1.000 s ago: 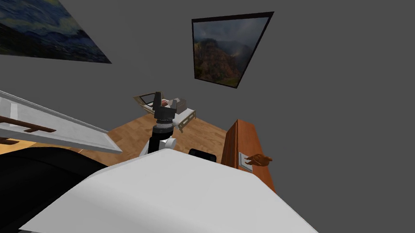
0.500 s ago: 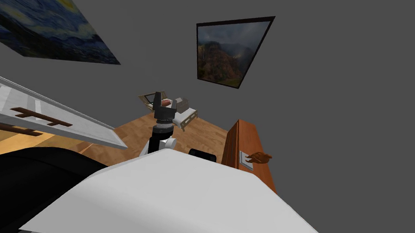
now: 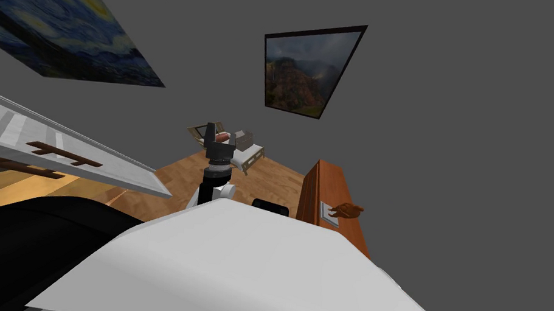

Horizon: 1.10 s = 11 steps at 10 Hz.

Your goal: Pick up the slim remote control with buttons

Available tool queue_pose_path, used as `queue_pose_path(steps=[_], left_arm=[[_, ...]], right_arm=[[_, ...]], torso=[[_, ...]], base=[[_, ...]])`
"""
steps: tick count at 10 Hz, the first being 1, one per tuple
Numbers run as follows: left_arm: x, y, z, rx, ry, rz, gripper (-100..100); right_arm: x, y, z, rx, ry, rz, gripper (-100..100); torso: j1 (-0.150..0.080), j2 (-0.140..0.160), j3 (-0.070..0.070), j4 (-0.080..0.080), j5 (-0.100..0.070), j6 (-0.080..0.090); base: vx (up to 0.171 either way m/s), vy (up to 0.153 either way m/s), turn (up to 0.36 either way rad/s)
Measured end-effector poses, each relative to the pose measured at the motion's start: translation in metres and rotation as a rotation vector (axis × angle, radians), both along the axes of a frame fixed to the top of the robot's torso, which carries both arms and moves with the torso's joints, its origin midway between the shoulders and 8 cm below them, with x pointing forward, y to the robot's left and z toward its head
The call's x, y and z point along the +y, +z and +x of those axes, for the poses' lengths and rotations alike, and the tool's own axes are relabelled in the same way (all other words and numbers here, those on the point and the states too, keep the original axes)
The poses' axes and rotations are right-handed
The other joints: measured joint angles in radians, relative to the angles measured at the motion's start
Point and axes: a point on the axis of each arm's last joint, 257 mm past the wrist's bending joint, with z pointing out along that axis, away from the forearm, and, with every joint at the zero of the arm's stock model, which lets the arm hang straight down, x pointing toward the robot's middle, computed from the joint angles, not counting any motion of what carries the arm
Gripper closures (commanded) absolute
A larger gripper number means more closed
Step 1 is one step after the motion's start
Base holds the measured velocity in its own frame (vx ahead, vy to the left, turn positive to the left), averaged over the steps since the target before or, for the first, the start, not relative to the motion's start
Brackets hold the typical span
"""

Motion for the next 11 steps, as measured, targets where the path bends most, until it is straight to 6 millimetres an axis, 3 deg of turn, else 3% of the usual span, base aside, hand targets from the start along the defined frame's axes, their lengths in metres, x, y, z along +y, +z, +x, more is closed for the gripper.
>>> queue_pose_path(steps=[1,2,3,7,11], left_arm=[[0.000,0.000,0.000,0.000,0.000,0.000,0],[0.000,0.000,0.000,0.000,0.000,0.000,0],[0.000,0.000,0.000,0.000,0.000,0.000,0],[0.000,0.000,0.000,0.000,0.000,0.000,0],[0.000,0.000,0.000,0.000,0.000,0.000,0]], right_arm=[[0.000,0.000,0.000,0.000,0.000,0.000,100],[0.000,0.000,0.000,0.000,0.000,0.000,0],[0.000,0.000,0.000,0.000,0.000,0.000,100],[-0.004,0.002,-0.015,0.012,0.004,-0.011,100],[-0.006,0.007,-0.032,0.014,0.032,-0.020,100]], torso=[[0.000,0.000,0.000,0.000,0.000,0.000],[0.000,0.000,0.000,0.000,0.000,0.000],[0.000,0.000,0.000,0.000,0.000,0.000],[-0.001,-0.002,-0.001,-0.001,0.000,0.002],[0.000,-0.005,-0.003,-0.001,0.001,0.000]], base=[[0.000,0.000,0.000],[0.000,0.000,0.000],[0.010,-0.017,-0.066],[0.031,-0.016,-0.052],[0.091,-0.012,-0.077]])
